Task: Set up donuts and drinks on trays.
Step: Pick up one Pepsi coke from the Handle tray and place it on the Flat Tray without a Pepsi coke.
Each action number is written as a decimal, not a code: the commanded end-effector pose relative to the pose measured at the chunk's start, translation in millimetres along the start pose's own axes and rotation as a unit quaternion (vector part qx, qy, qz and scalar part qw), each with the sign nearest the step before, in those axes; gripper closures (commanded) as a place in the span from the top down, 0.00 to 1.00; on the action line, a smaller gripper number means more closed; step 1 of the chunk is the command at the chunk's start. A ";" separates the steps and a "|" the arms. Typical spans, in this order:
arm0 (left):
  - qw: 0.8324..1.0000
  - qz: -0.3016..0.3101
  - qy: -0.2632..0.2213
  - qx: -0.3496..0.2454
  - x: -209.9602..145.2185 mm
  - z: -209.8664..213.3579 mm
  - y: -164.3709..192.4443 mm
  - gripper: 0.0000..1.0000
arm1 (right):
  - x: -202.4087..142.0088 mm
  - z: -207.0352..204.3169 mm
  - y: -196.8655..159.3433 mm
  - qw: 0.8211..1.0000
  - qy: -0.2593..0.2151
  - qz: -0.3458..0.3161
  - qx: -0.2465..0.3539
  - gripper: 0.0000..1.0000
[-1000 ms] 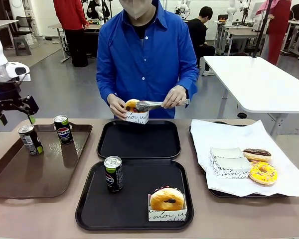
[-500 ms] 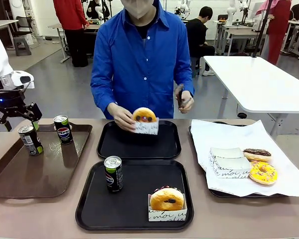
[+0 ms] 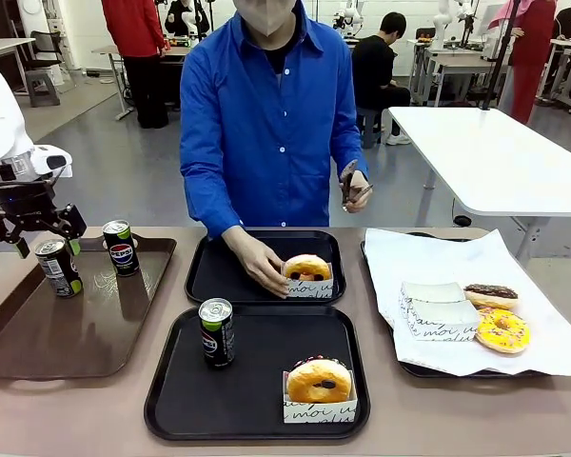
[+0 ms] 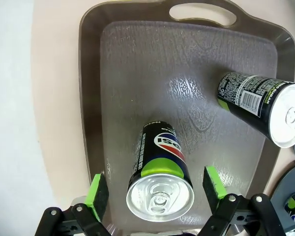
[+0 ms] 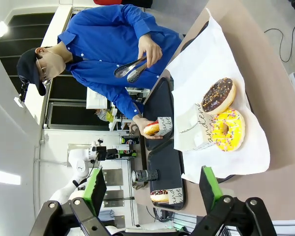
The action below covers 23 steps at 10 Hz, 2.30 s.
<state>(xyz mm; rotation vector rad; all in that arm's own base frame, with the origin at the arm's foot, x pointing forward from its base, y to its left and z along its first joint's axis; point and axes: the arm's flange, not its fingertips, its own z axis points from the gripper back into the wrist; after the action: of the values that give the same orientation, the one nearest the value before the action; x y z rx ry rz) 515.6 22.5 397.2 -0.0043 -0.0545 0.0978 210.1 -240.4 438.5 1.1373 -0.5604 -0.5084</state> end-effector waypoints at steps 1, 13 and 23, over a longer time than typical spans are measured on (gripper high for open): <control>1.000 -0.007 -0.005 -0.004 3.8 -5.7 0.3 1.00 | 2.6 -1.4 -0.1 1.000 -0.005 0.010 0.016 1.00; 0.999 0.025 0.024 0.001 2.1 3.8 0.6 0.10 | 2.6 -1.4 -0.1 1.000 -0.005 0.010 0.016 1.00; 0.998 -0.053 0.026 -0.020 -100.5 162.4 -16.7 0.00 | 2.6 -1.4 -0.1 1.000 -0.005 0.010 0.016 1.00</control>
<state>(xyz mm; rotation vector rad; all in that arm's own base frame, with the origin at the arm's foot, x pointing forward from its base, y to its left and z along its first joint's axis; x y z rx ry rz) 400.3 -0.9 556.5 -0.0445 -0.0131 -0.0048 210.3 -240.2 438.5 1.1364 -0.5595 -0.5082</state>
